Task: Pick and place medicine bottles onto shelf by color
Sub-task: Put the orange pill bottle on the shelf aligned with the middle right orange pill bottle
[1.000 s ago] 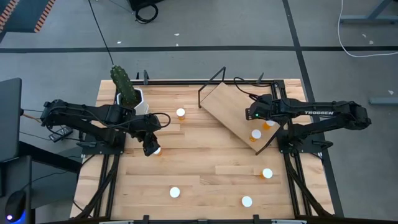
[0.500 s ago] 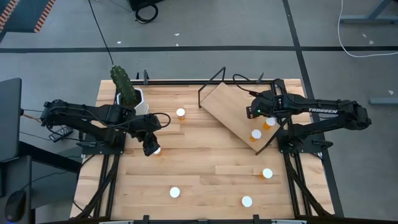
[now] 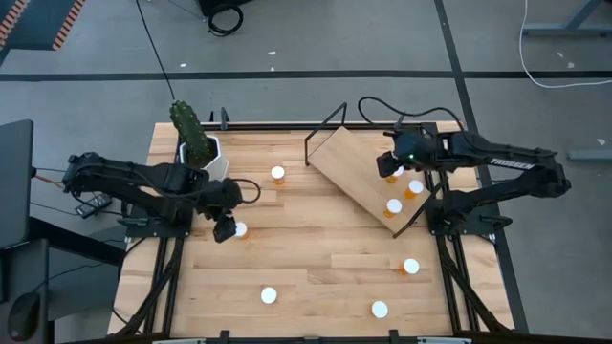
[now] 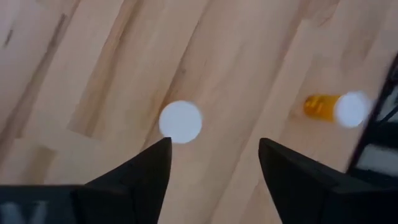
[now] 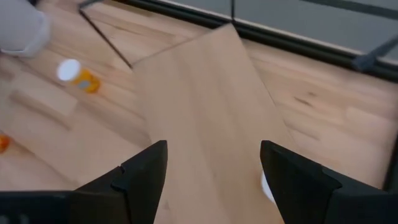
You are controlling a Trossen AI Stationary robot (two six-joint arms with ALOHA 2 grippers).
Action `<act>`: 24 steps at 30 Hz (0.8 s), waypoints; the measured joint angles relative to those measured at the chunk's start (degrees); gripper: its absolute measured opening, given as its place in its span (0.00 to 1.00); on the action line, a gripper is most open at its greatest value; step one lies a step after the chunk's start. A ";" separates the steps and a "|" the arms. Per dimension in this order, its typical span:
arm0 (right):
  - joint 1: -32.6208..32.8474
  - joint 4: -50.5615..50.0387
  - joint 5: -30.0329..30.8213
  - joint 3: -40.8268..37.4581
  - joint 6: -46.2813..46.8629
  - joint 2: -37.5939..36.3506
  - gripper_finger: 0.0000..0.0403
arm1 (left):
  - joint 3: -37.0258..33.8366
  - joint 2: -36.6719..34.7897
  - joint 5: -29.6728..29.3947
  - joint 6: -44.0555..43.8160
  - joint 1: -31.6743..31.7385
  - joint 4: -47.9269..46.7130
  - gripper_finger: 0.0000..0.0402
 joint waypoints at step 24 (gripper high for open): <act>6.33 -0.27 0.04 2.02 -1.60 0.00 0.65 | -17.32 0.04 -13.12 -0.11 -8.76 14.80 0.94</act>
